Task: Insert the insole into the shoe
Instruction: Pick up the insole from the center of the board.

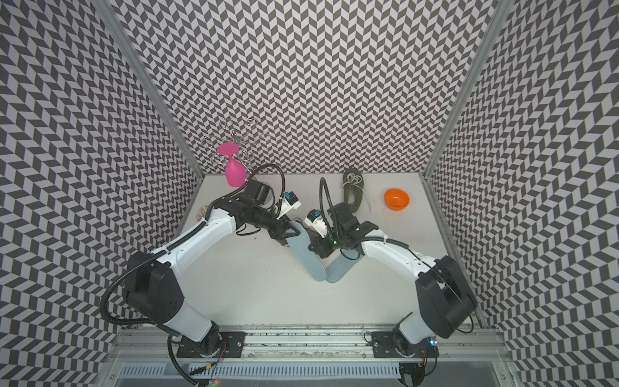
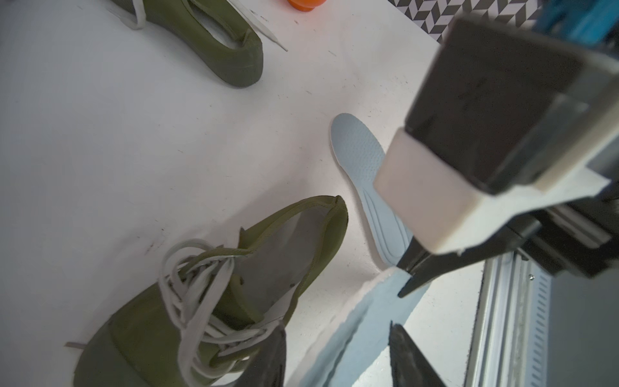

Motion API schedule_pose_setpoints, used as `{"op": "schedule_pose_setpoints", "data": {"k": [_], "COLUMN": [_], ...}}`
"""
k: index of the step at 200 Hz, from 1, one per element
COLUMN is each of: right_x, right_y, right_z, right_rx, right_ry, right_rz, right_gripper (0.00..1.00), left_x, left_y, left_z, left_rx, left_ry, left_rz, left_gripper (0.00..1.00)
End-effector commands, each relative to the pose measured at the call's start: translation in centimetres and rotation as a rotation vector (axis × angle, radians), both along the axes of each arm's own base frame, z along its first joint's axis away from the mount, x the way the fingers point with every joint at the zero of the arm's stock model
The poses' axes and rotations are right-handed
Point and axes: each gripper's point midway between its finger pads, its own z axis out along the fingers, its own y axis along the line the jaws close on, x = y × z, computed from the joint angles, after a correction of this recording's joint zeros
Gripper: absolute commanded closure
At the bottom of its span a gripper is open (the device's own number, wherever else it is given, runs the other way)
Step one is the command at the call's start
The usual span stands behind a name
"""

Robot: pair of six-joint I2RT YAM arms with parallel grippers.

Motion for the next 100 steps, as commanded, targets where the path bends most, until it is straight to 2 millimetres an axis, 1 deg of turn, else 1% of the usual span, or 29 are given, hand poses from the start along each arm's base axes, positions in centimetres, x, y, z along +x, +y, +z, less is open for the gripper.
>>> {"op": "schedule_pose_setpoints", "data": {"k": [1, 20, 34, 47, 56, 65, 74, 84, 100], "right_x": [1.2, 1.9, 2.2, 2.4, 2.3, 2.0, 1.7, 1.4, 1.2], "right_y": [0.5, 0.3, 0.2, 0.4, 0.6, 1.0, 1.3, 1.5, 1.9], "right_z": [1.6, 1.5, 1.2, 1.3, 1.3, 1.6, 1.8, 2.0, 2.2], "right_rx": [0.000, -0.026, -0.036, -0.037, -0.020, 0.008, 0.039, 0.063, 0.096], "right_ry": [-0.089, -0.107, -0.126, -0.150, -0.163, -0.177, -0.199, -0.224, -0.259], "right_rz": [0.010, -0.005, -0.008, 0.006, 0.025, 0.054, 0.088, 0.112, 0.137], "right_gripper": [0.93, 0.92, 0.89, 0.80, 0.71, 0.60, 0.51, 0.46, 0.40], "left_x": [-0.7, -0.6, -0.2, 0.4, 0.1, -0.1, -0.4, -0.7, -1.0], "left_y": [-0.8, -0.8, -0.7, -0.6, -0.7, -0.8, -0.7, -0.5, -0.4], "left_z": [0.6, 0.6, 0.8, 1.1, 1.4, 1.7, 2.1, 2.5, 3.2], "left_rx": [-0.019, -0.018, -0.019, -0.027, -0.042, -0.056, -0.065, -0.068, -0.076], "left_ry": [0.004, 0.015, 0.022, 0.029, 0.044, 0.055, 0.055, 0.053, 0.053], "left_rz": [-0.046, -0.023, 0.016, 0.072, 0.079, 0.088, 0.085, 0.086, 0.088], "left_gripper": [0.70, 0.91, 1.00, 1.00, 1.00, 1.00, 1.00, 1.00, 1.00]}}
